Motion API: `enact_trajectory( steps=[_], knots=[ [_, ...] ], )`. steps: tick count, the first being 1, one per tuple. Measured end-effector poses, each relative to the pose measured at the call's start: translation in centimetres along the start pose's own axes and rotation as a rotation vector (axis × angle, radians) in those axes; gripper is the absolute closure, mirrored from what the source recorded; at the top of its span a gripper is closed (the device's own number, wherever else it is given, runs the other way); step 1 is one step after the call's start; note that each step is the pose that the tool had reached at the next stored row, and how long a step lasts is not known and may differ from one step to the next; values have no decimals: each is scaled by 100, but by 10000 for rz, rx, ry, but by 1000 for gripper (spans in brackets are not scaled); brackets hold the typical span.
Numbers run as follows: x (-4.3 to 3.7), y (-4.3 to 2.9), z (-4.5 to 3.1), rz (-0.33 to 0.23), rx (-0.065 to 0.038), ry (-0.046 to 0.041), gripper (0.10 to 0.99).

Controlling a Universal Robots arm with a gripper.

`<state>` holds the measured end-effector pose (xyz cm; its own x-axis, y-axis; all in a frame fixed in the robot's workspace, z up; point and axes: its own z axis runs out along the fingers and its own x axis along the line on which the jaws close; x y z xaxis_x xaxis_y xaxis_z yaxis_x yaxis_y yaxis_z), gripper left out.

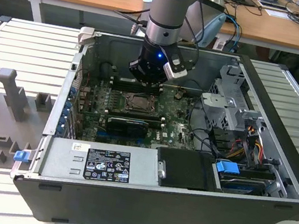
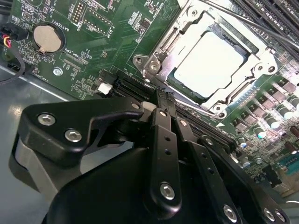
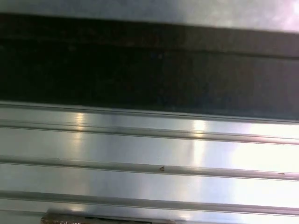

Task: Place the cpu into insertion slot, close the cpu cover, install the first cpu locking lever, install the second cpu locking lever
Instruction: 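Install the first cpu locking lever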

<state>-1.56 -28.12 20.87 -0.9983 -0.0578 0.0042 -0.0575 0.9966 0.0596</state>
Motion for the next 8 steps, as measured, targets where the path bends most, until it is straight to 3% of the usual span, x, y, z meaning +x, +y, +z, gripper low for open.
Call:
enact_trajectory(
  steps=[8],
  knots=[
    [-7,1,36,1,23,1,980]
  ],
)
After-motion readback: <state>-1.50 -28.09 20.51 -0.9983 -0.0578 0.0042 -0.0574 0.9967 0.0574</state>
